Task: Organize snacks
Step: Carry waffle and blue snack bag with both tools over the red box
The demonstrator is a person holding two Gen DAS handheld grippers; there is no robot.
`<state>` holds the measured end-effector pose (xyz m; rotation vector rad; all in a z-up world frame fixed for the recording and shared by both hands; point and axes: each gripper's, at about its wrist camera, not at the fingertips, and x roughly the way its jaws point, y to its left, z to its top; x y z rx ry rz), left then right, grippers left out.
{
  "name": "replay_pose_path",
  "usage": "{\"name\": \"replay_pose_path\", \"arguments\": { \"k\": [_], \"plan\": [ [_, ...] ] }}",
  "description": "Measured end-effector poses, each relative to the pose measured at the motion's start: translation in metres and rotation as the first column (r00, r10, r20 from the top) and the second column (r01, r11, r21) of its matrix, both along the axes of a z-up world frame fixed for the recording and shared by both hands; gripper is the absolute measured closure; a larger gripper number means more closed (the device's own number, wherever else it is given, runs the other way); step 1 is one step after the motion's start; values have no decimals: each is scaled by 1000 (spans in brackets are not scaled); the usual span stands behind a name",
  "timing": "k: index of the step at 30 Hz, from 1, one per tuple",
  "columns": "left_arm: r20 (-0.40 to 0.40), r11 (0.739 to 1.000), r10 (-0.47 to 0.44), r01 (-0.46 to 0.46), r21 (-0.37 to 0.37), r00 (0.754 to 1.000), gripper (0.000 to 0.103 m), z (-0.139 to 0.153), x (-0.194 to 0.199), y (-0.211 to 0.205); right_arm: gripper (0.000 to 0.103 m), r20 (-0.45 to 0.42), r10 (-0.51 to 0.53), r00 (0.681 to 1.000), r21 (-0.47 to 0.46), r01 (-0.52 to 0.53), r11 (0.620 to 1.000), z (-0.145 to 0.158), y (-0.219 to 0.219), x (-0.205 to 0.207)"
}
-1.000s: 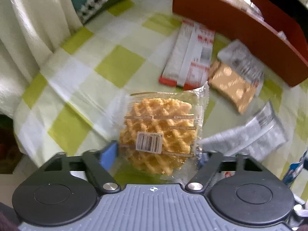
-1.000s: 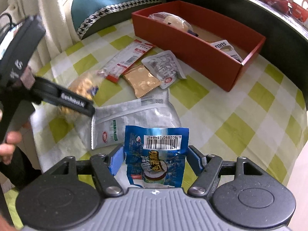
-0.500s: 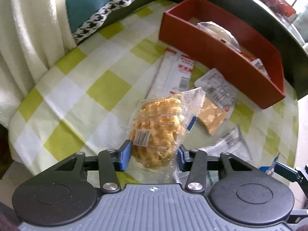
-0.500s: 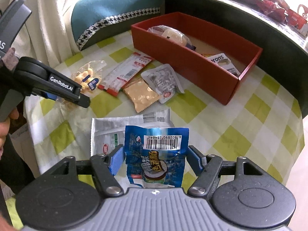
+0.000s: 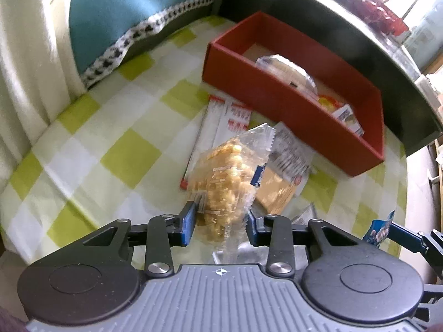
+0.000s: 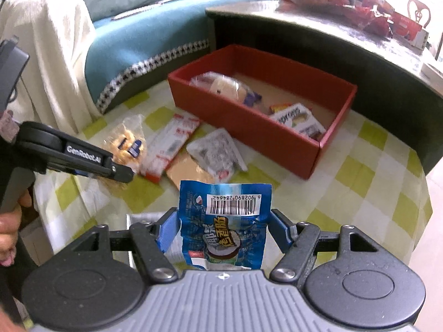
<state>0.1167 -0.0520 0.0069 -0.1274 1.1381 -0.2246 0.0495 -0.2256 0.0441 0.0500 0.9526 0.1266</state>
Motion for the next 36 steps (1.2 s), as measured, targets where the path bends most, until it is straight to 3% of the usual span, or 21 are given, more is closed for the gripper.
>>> {"name": "replay_pose_path", "arguments": {
  "k": [7,12,15,17,19,25,28,31,36],
  "plan": [
    [21,998,-20,22,-56,1000,65,9,13,-11,33,31,-54,998,31,53,998,13,-13,16],
    [-12,1000,-13,13,-5,1000,60,-13,23,-16,33,32,-75,997,41,73,996,13,-18,25],
    [-21,999,38,-38,3,999,37,-21,31,-9,33,18,-67,998,42,66,997,9,-16,26],
    [14,998,62,-63,25,998,12,-14,33,-1,33,11,-53,999,43,52,998,6,-14,27],
    [32,997,64,-65,44,997,7,-11,33,5,32,7,-43,999,48,43,998,4,-14,26],
    [-19,986,114,-111,128,993,7,-42,49,2,33,-5,-12,1000,50,12,999,1,-8,26],
    [-29,981,148,-143,128,989,15,-54,51,1,33,-8,-13,1000,51,13,999,0,-9,26],
    [-14,981,136,-133,142,991,22,-49,48,0,33,-14,-20,1000,46,21,999,-1,-12,27],
    [-18,987,120,-117,113,993,25,-42,39,4,33,-15,-25,1000,42,25,999,-2,-13,28]
  ]
}}
